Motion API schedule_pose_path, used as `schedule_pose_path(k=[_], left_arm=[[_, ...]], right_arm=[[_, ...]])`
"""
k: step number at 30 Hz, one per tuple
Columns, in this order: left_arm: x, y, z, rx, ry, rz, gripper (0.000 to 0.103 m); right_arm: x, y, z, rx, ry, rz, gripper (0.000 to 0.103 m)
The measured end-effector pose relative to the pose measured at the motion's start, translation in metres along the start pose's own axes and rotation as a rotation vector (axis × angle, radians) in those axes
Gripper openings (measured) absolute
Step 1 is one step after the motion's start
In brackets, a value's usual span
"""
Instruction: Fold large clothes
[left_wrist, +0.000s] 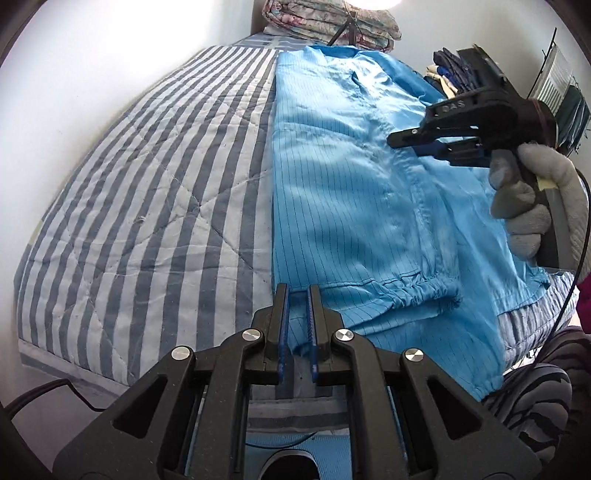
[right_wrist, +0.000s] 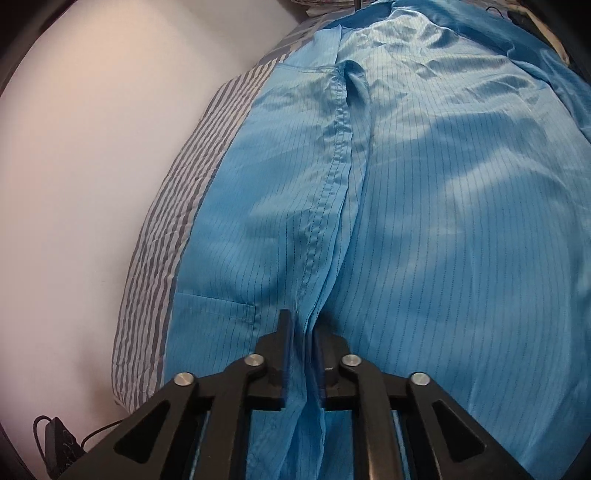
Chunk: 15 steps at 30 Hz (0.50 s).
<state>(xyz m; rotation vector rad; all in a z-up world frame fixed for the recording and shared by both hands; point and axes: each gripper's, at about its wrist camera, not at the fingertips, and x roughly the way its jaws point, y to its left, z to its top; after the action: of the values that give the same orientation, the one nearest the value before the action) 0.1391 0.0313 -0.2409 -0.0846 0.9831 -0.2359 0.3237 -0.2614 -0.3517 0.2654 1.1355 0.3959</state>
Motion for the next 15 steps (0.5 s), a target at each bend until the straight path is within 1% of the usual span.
schedule_pose_path(k=[2,5,7,10,12,15], left_arm=[[-0.010,-0.001,0.002,0.002,-0.023,0.000,0.007],[-0.028,-0.002,0.007,0.008,-0.067,0.006,0.007],[-0.038,-0.004,0.014,0.007,-0.099,0.009,0.007],[-0.055,-0.008,0.027,0.005,-0.149,0.002,0.007],[-0.066,-0.012,0.035,0.009,-0.187,0.001,0.007],[-0.082,-0.018,0.049,0.019,-0.232,-0.020,0.007]], right_arm=[[-0.018,0.002,-0.004,-0.037,-0.032,-0.026,0.027],[-0.044,0.006,-0.010,-0.093,-0.090,-0.040,0.031],[-0.065,0.009,-0.016,-0.139,-0.132,-0.076,0.032],[-0.097,0.013,-0.027,-0.186,-0.217,-0.120,0.035],[-0.121,0.013,-0.036,-0.212,-0.289,-0.156,0.039],[-0.152,0.008,-0.043,-0.226,-0.370,-0.203,0.041]])
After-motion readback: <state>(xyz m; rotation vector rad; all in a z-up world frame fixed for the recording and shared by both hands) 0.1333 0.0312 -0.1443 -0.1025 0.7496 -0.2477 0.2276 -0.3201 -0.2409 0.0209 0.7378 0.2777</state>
